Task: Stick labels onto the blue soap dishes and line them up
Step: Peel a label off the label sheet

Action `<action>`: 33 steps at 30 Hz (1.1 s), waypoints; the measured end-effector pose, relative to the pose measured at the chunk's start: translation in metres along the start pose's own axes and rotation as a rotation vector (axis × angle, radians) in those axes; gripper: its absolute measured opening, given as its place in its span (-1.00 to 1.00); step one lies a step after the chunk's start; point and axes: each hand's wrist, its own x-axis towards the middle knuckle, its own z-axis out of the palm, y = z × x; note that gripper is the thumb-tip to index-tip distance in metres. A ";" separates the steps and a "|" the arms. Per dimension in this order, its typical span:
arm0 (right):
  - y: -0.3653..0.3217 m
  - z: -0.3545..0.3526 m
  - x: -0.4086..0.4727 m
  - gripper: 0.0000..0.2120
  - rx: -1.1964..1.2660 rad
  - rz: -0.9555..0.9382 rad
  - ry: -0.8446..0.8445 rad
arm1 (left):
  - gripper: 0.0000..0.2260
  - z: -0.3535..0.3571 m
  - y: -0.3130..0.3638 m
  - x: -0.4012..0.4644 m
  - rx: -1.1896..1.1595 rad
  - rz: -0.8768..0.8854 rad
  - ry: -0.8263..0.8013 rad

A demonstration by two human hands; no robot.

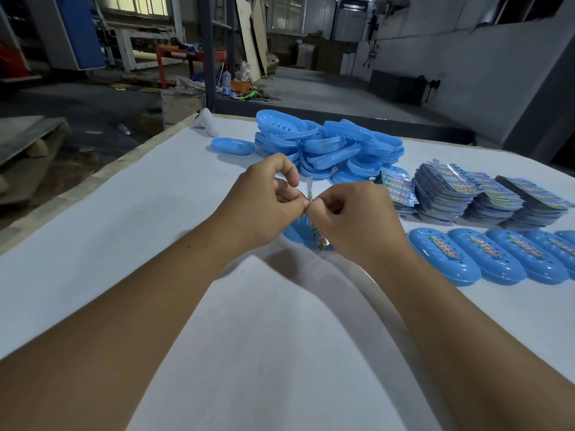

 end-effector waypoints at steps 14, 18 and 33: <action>0.003 0.000 0.001 -0.76 0.116 0.047 -0.061 | -0.74 -0.002 -0.002 0.001 -0.058 -0.053 0.040; 0.003 0.000 0.001 -0.70 0.152 0.059 -0.103 | -0.75 -0.002 -0.004 0.002 -0.046 -0.079 0.047; 0.004 0.000 0.004 -0.80 0.348 0.223 -0.147 | -0.80 -0.002 -0.002 0.008 -0.029 -0.142 0.063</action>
